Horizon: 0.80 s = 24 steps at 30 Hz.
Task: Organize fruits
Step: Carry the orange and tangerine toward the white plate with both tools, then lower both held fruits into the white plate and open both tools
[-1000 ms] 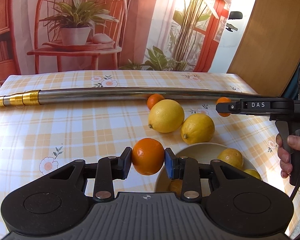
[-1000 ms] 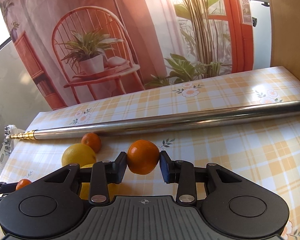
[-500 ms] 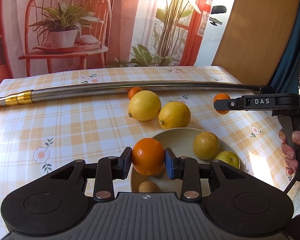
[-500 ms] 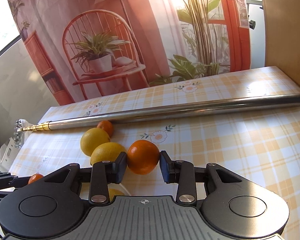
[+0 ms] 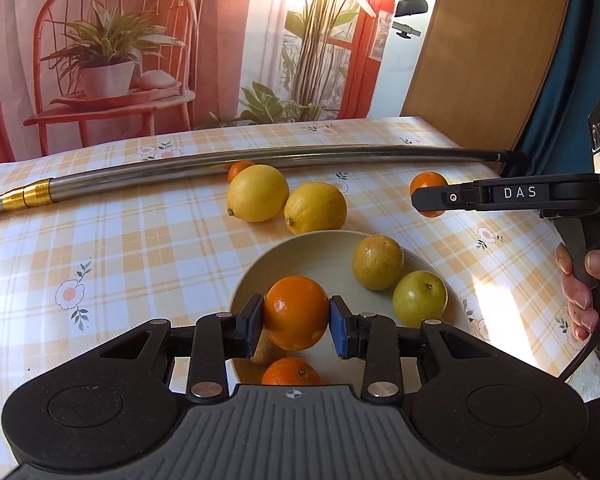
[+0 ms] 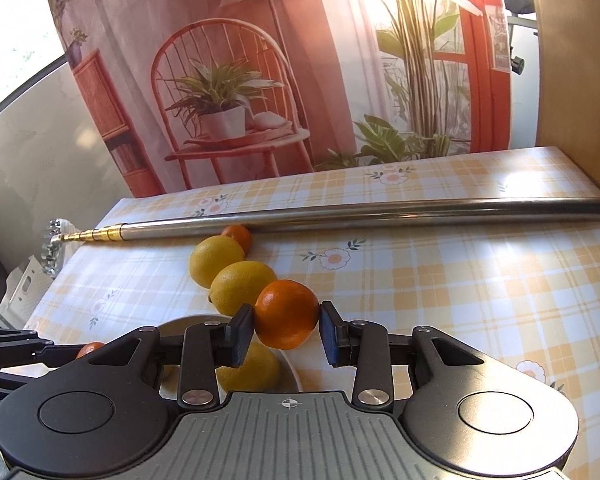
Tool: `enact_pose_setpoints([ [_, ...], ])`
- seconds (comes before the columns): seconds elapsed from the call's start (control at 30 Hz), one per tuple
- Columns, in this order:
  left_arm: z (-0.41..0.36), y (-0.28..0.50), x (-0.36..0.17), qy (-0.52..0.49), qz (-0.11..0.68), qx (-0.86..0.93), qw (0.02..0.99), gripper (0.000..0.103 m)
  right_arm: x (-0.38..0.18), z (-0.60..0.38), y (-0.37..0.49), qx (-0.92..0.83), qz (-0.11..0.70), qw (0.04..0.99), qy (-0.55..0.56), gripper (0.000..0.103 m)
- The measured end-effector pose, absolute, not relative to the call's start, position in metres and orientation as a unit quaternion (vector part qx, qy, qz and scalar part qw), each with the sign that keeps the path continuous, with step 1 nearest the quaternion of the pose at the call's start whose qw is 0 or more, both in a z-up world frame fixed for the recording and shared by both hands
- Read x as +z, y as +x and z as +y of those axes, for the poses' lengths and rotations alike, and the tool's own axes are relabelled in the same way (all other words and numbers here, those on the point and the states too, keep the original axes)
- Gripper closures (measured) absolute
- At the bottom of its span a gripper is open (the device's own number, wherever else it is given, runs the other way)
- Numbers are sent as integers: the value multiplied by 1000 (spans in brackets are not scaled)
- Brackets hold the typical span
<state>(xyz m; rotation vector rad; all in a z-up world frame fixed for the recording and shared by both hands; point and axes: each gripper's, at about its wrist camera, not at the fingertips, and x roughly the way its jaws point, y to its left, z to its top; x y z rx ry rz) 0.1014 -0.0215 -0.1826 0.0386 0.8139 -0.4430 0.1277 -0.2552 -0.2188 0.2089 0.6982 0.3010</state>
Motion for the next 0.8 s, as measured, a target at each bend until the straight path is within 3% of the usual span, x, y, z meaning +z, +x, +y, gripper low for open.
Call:
enact_pose_setpoints([
  [0.8,-36,68,-195,37,418,-250,872,66,-222,-238,88,185,337,921,70,70],
])
